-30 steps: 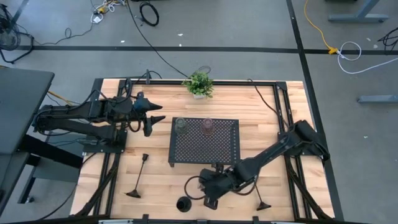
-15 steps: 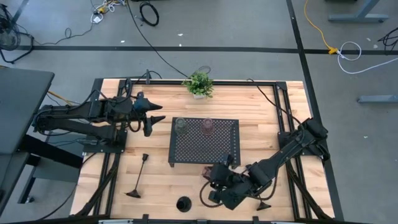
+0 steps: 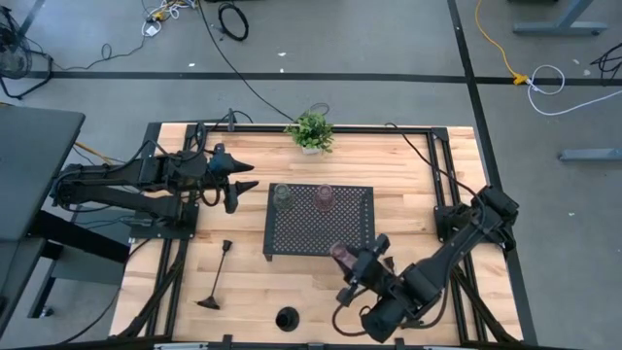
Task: Pick & Place candle stick holders
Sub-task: Put the pink glass candle holder on the shelf aligned with the other glass candle holders
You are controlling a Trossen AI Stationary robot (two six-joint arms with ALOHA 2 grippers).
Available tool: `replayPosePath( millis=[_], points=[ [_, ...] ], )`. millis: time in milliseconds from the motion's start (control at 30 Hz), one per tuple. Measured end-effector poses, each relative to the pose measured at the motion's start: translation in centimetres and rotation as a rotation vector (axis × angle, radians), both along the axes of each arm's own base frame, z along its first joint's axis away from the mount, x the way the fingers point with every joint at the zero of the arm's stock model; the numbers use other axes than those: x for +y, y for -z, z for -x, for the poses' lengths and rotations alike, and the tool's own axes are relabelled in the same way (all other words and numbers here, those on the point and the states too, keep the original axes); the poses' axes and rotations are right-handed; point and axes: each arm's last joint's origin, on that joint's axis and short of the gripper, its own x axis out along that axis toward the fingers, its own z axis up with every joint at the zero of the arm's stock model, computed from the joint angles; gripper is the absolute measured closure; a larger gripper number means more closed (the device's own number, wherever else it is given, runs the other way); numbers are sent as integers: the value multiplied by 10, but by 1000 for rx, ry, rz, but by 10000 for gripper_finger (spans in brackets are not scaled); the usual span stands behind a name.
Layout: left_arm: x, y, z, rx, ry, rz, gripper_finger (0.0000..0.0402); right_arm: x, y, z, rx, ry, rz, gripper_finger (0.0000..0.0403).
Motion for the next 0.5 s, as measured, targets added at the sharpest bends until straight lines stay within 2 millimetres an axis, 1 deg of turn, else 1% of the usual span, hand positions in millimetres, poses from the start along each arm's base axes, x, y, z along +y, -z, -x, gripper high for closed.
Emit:
replayPosePath(
  millis=[167,267,500],
  points=[
    [0,0,0,0,0,0,177,-2,3,13,-57,72,29,287],
    [0,0,0,0,0,0,177,-4,11,22,-75,99,26,287],
    [0,0,0,0,0,0,177,-9,20,29,-78,126,15,287]
  ],
)
